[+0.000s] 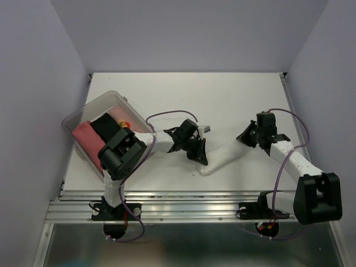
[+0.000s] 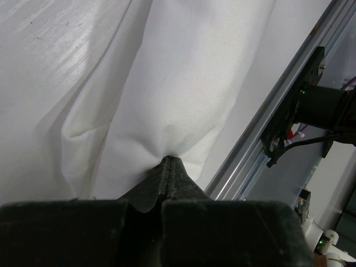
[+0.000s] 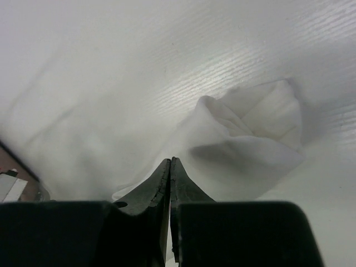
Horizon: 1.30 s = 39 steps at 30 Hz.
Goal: Roll the t-shirts
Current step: Roll the T-shirt to the center of the board.
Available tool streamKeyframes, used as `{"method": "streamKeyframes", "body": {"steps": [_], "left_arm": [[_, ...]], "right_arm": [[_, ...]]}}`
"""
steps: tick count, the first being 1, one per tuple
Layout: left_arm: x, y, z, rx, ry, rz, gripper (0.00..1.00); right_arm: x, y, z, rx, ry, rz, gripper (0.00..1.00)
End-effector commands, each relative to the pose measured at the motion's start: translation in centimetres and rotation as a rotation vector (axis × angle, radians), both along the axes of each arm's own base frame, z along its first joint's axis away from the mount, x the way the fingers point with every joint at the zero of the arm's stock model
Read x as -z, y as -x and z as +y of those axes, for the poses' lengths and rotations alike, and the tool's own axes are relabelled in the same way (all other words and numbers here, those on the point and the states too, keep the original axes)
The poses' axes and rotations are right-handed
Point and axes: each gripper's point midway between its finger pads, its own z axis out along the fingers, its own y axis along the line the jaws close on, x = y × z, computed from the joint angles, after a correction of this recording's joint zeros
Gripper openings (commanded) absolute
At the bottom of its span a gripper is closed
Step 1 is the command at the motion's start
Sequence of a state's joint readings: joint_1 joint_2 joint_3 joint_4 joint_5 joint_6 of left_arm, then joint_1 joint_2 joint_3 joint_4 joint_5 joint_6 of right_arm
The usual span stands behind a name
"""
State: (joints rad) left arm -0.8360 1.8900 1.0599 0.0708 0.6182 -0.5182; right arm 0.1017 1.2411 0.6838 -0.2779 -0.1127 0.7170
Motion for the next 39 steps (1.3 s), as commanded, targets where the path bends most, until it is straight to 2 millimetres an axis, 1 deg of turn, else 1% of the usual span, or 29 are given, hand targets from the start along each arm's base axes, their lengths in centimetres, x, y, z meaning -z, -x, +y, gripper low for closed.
{"method": "streamKeyframes", "body": {"steps": [1,4,7,9,10,12,13,14,16,17,20,22,23,25,26,28,30,31,32,33,34,35,36,37,38,39], "left_arm": [[3.1,0.8,2.0,-0.013,-0.11,0.016,0.0],[3.3,0.9,2.0,-0.011,-0.113,0.017,0.0],[3.3,0.8,2.1,-0.012,-0.12,0.014,0.0],[3.2,0.8,2.2,-0.013,-0.122,0.009,0.0],[3.1,0.6,2.1,-0.014,-0.123,-0.001,0.0],[3.1,0.2,2.2,-0.018,-0.132,-0.013,0.0],[3.1,-0.2,2.1,-0.019,-0.135,-0.033,0.0],[3.3,0.1,2.5,-0.016,-0.16,-0.02,0.0],[3.3,-0.6,2.6,-0.014,-0.175,-0.045,0.0],[3.4,-0.6,2.8,-0.011,-0.189,-0.043,0.0],[3.7,-1.6,3.3,-0.015,-0.221,-0.072,0.0],[4.6,-2.0,4.3,-0.01,-0.265,-0.071,0.0],[4.6,-2.6,4.6,-0.021,-0.272,-0.072,0.0],[4.7,-3.3,5.2,-0.025,-0.284,-0.081,0.0],[4.7,-4.1,5.7,-0.049,-0.299,-0.099,0.0],[4.0,-5.5,6.1,-0.077,-0.311,-0.149,0.0],[3.7,-6.8,7.0,-0.104,-0.328,-0.158,0.0],[3.4,-7.7,7.0,-0.109,-0.326,-0.173,0.0],[3.4,-8.1,7.3,-0.114,-0.339,-0.169,0.0],[3.8,-8.7,7.8,-0.127,-0.354,-0.164,0.0],[3.4,-9.7,7.7,-0.138,-0.355,-0.187,0.0],[3.3,-10.0,7.7,-0.144,-0.362,-0.188,0.0],[3.2,-10.4,7.8,-0.149,-0.365,-0.194,0.0],[3.2,-10.8,7.8,-0.154,-0.367,-0.197,0.0],[2.8,-11.5,7.7,-0.167,-0.371,-0.212,0.0],[2.4,-12.0,7.8,-0.178,-0.377,-0.221,0.0]], "right_arm": [[-3.7,-0.9,-1.6,0.041,0.091,-0.113,0.08],[-3.1,-1.0,-2.2,0.049,0.126,-0.091,0.08],[-1.4,-0.8,-2.5,0.051,0.147,-0.037,0.08],[0.8,-0.3,-3.2,0.072,0.183,0.023,0.08],[1.5,-0.3,-3.5,0.08,0.195,0.036,0.08],[4.2,0.8,-3.9,0.092,0.219,0.103,0.07],[4.9,0.8,-3.9,0.097,0.214,0.106,0.07],[6.0,1.5,-4.0,0.096,0.217,0.131,0.07],[6.9,1.8,-3.8,0.096,0.204,0.146,0.06],[7.2,2.0,-3.7,0.092,0.197,0.153,0.06],[7.4,2.6,-3.4,0.087,0.178,0.154,0.05],[7.4,3.1,-3.0,0.073,0.158,0.156,0.05],[7.1,3.2,-2.9,0.074,0.148,0.142,0.05],[7.0,3.6,-2.6,0.071,0.131,0.142,0.05],[7.1,4.2,-2.7,0.088,0.125,0.157,0.04],[7.2,4.7,-2.7,0.111,0.112,0.163,0.04],[7.5,5.7,-2.5,0.114,0.088,0.17,0.04],[7.4,6.0,-1.7,0.102,0.042,0.174,0.04],[7.6,6.5,-1.2,0.088,0.025,0.18,0.04],[7.7,7.1,-0.8,0.08,-0.001,0.187,0.04],[7.6,7.4,-0.5,0.087,-0.021,0.194,0.04],[7.6,7.7,-0.3,0.087,-0.036,0.199,0.04],[7.4,7.9,-0.1,0.086,-0.055,0.199,0.04],[6.7,8.0,0.6,0.07,-0.094,0.184,0.04],[6.4,8.4,0.8,0.081,-0.116,0.193,0.04],[5.7,8.0,0.6,0.096,-0.113,0.177,0.04]]}}
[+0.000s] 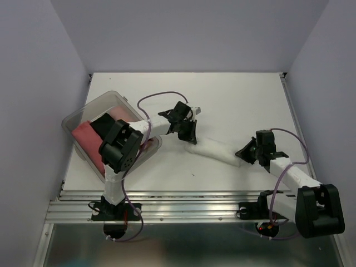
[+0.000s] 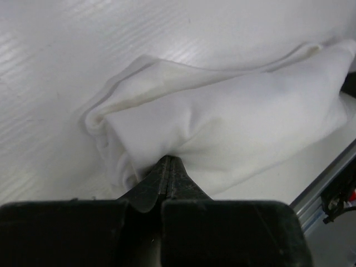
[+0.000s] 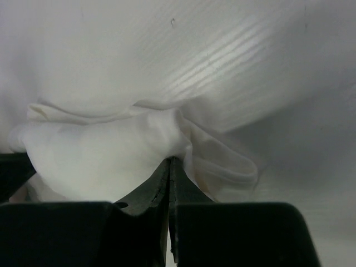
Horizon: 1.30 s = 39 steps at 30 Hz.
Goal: Roll the t-shirts
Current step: Roll the T-shirt to the center of the board.
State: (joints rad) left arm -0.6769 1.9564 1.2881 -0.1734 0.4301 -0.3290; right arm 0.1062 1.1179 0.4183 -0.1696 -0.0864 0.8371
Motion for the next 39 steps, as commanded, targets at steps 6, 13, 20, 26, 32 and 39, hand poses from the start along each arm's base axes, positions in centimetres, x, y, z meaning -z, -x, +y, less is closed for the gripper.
{"method": "streamKeyframes", "body": {"steps": [6,13,20,26,32,39], "left_arm": [[-3.0,-3.8,2.3,-0.085,-0.141,-0.144,0.0],[-10.1,-2.0,-0.2,-0.07,-0.006,-0.214,0.0],[-9.8,0.8,-3.8,0.012,0.086,-0.133,0.0],[-3.9,-0.5,-2.9,-0.045,-0.093,-0.128,0.0],[0.6,0.3,-3.0,0.007,-0.133,-0.063,0.0],[-6.9,-1.3,-2.9,-0.013,-0.102,-0.202,0.0]], "right_arm": [[-5.7,0.6,-0.6,0.013,0.036,-0.059,0.07],[-11.1,-1.9,4.1,-0.205,-0.026,-0.156,0.07],[-9.9,-2.9,9.1,-0.302,-0.032,-0.147,0.07],[-4.4,-3.1,8.4,-0.264,0.032,-0.035,0.06],[-1.4,-2.0,7.2,-0.245,0.088,0.044,0.06],[-5.5,-3.2,6.2,-0.196,0.127,-0.042,0.07]]}}
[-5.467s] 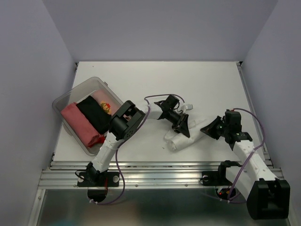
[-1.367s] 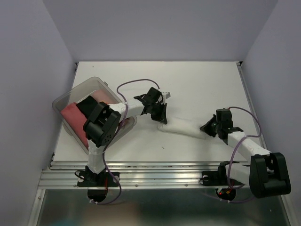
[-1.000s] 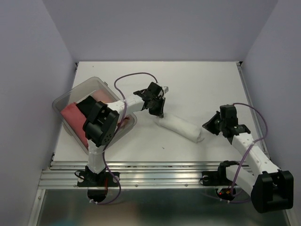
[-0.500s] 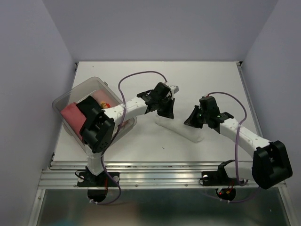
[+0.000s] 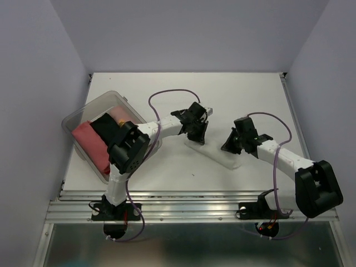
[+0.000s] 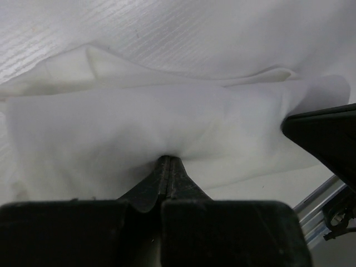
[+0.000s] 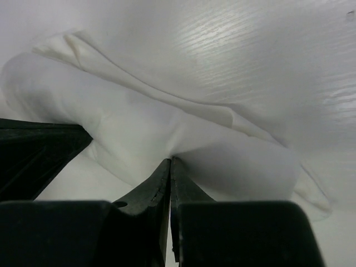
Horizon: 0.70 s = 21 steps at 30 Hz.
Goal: Roll the t-shirts
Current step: Roll the T-shirt to the center of the board.
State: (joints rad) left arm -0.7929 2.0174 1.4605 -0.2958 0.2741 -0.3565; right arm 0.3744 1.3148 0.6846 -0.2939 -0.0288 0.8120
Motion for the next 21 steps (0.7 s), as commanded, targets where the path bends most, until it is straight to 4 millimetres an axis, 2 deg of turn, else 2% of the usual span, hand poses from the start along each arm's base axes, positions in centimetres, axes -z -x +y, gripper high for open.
{"method": "streamKeyframes", "body": {"steps": [1,4,5,7,8,9,10,11,12,13,14,16,21], "left_arm": [[-7.6,-2.1,0.9,-0.022,0.004,-0.178,0.0],[-11.1,-2.8,1.4,-0.038,0.014,-0.239,0.0],[-11.7,-3.1,1.5,-0.045,0.018,-0.255,0.0],[-12.4,-3.3,2.0,-0.061,0.016,-0.266,0.01],[-12.6,-3.6,2.4,-0.075,0.016,-0.269,0.01],[-12.6,-3.8,2.8,-0.09,0.01,-0.266,0.02],[-12.5,-4.1,3.1,-0.104,0.005,-0.267,0.03],[-12.5,-4.5,3.6,-0.134,0.0,-0.267,0.17],[-12.1,-4.9,4.4,-0.16,-0.011,-0.259,0.25],[-12.0,-5.1,4.8,-0.177,-0.01,-0.258,0.34],[-12.0,-5.2,5.0,-0.182,0.001,-0.249,0.49],[-11.7,-5.2,5.8,-0.185,0.026,-0.228,0.64],[-11.5,-5.7,7.1,-0.205,0.032,-0.234,0.68]], "right_arm": [[-4.4,-1.8,-1.8,0.078,0.061,-0.129,0.08],[-6.5,-1.6,-3.4,0.129,0.107,-0.175,0.2],[-6.9,-1.5,-3.6,0.139,0.11,-0.183,0.2],[-7.2,-1.0,-4.2,0.156,0.106,-0.184,0.33],[-6.5,-0.4,-4.7,0.171,0.104,-0.158,0.4],[-6.6,0.1,-4.9,0.177,0.086,-0.163,0.52],[-6.4,0.6,-4.8,0.173,0.071,-0.156,0.57],[-6.0,1.1,-4.7,0.167,0.042,-0.136,0.63],[-5.3,1.9,-5.1,0.184,0.018,-0.122,0.71],[-4.9,2.6,-4.6,0.169,-0.023,-0.098,0.75],[-4.4,3.1,-4.8,0.177,-0.041,-0.085,0.78],[-3.6,4.6,-4.1,0.161,-0.118,-0.048,0.82],[-2.3,6.4,-4.0,0.198,-0.179,-0.019,0.95]]}}
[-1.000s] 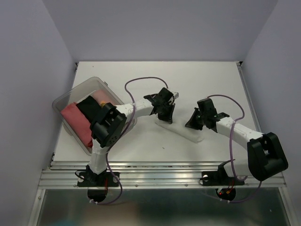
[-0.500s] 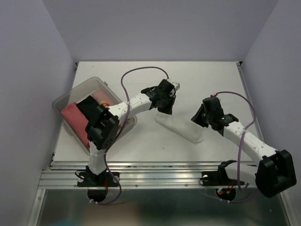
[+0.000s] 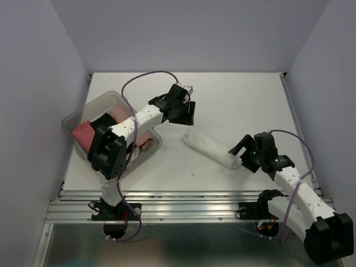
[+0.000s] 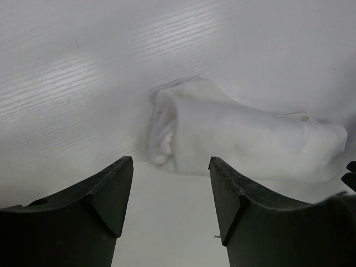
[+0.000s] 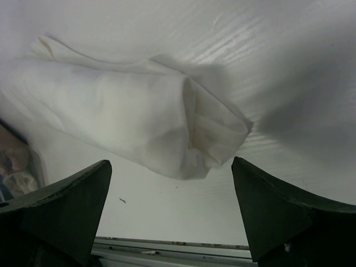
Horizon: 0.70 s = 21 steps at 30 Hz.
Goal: Roll the t-shirts
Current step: Roll the T-shirt to the center of the board, then pick up the T-shirt from the center of the board.
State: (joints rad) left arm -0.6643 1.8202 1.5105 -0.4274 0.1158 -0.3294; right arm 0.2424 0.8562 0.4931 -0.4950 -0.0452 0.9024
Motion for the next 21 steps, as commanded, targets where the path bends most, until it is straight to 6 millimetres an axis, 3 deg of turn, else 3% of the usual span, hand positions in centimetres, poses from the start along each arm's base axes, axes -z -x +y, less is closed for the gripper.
{"method": "streamKeyframes", "body": {"steps": [1,7,19,21], "left_arm": [[-2.8,-0.2,0.5,-0.001,0.052,-0.056,0.68],[-2.3,-0.5,1.2,-0.026,0.039,-0.057,0.68],[-1.7,-0.7,2.2,-0.041,0.071,-0.03,0.67],[-0.8,-0.7,2.4,-0.04,0.055,-0.014,0.67]], "right_arm": [[0.8,1.5,1.1,0.003,-0.097,0.04,0.96],[3.0,2.1,0.6,0.046,-0.094,0.076,0.98],[6.4,1.1,-0.1,0.067,-0.038,0.079,0.85],[6.9,1.1,-0.1,0.059,-0.029,0.089,0.84]]}}
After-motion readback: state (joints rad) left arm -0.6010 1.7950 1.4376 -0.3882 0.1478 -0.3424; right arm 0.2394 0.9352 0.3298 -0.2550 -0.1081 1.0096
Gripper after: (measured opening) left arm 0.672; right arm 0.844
